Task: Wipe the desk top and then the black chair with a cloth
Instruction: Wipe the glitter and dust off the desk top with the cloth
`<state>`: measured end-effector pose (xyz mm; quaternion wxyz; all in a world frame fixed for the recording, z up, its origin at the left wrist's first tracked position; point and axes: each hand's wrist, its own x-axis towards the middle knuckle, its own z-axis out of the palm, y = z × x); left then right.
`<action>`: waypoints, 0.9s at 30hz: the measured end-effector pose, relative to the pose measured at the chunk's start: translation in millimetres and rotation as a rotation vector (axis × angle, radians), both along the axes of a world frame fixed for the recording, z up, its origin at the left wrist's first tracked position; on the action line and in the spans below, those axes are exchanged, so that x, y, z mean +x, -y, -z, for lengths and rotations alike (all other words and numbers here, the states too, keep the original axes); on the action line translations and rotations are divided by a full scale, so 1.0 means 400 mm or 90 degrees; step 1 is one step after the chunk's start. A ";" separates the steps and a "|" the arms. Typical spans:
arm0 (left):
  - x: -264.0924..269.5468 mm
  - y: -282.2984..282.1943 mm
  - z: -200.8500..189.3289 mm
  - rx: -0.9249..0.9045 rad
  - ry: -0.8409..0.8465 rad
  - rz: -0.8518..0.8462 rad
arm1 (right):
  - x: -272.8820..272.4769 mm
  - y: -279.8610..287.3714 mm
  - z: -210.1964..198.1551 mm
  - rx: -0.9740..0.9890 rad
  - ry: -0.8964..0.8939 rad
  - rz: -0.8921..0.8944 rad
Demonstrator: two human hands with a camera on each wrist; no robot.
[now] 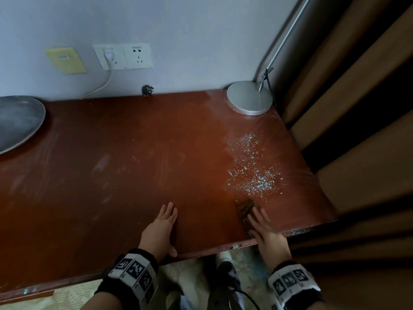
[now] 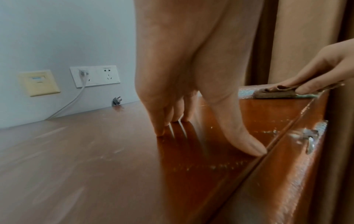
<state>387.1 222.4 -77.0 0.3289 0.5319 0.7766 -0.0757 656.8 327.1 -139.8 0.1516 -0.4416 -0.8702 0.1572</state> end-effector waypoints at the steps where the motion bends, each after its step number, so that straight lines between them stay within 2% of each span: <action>1: 0.003 -0.007 -0.002 0.003 0.001 -0.006 | -0.006 0.001 -0.007 -0.010 0.005 0.005; 3: 0.009 -0.026 -0.007 0.005 0.007 -0.016 | -0.046 0.026 -0.007 -0.036 -0.007 -0.026; 6: 0.021 -0.065 -0.011 0.001 0.030 -0.024 | -0.102 0.059 -0.021 -0.048 -0.028 -0.253; 8: 0.027 -0.092 -0.013 0.005 0.041 -0.023 | -0.094 0.005 -0.030 -0.056 -0.005 -0.323; 10: 0.031 -0.114 -0.012 0.011 0.047 -0.026 | -0.062 -0.089 -0.025 -0.076 -0.033 -0.259; 12: 0.034 -0.129 -0.011 0.014 0.047 -0.030 | -0.039 -0.165 -0.049 -0.104 0.026 -0.142; 14: 0.040 -0.140 -0.010 0.018 0.042 -0.034 | -0.057 -0.169 -0.082 -0.160 0.064 -0.077; 15: 0.044 -0.145 -0.009 0.021 0.041 -0.035 | -0.082 -0.153 -0.098 -0.125 0.068 -0.122; 18: 0.054 -0.167 -0.012 0.025 0.036 -0.037 | -0.130 -0.085 -0.086 -0.088 0.087 -0.370; 19: 0.053 -0.174 -0.015 0.023 0.032 -0.038 | -0.142 -0.090 -0.087 -0.154 0.095 -0.411; 22: 0.039 -0.193 -0.021 0.019 0.030 -0.049 | -0.145 -0.200 -0.112 -0.250 0.151 -0.377; 25: 0.027 -0.207 -0.023 0.025 0.036 -0.071 | -0.155 -0.327 -0.121 -0.231 0.188 -0.267; 27: 0.029 -0.215 -0.026 0.027 0.039 -0.081 | -0.168 -0.332 -0.126 -0.213 0.250 -0.292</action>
